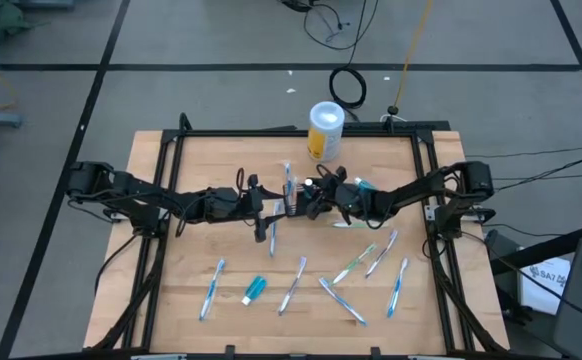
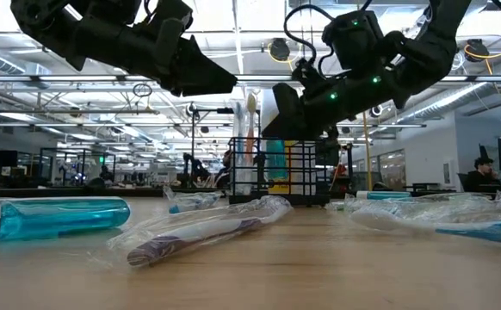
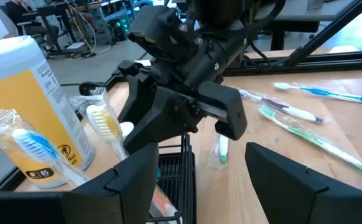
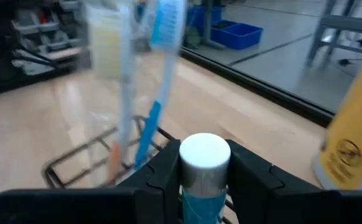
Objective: Pick & Place toothbrushing station
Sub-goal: Put the blue mouthwash into the black wire organizer, then put the green toothbrush into the black wire organizer
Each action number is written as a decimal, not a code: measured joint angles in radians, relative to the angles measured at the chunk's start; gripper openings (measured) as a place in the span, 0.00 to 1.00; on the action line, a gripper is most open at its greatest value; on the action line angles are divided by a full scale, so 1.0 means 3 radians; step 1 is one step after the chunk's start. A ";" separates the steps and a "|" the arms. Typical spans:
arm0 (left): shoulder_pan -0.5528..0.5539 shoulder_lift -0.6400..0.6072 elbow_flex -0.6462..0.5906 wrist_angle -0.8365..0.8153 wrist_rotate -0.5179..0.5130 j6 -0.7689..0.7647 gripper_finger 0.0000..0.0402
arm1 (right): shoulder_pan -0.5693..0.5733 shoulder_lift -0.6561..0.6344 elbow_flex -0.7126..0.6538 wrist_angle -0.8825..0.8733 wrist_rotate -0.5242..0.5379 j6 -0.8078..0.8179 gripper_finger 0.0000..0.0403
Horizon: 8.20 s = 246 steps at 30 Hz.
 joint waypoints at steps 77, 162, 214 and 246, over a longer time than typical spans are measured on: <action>-0.0025 -0.0220 0.0000 -0.0245 -0.0028 0.0147 0.62 | -0.0147 0.0080 0.0389 -0.0351 -0.0422 -0.0058 0.39; -0.0051 -0.0220 0.0000 -0.0253 0.0017 -0.0235 0.62 | 0.0574 -0.1771 -0.0536 -0.4521 -0.1110 0.0008 0.04; -0.0422 0.0743 0.0263 -0.0131 0.0432 -0.1997 0.59 | 0.1146 -0.0387 0.1315 -0.3464 0.0653 -0.3709 0.04; -0.0235 0.0740 0.0262 -0.0053 0.0391 -0.1996 0.04 | 0.1554 -0.0392 0.1311 -0.3470 0.1116 -0.2551 0.30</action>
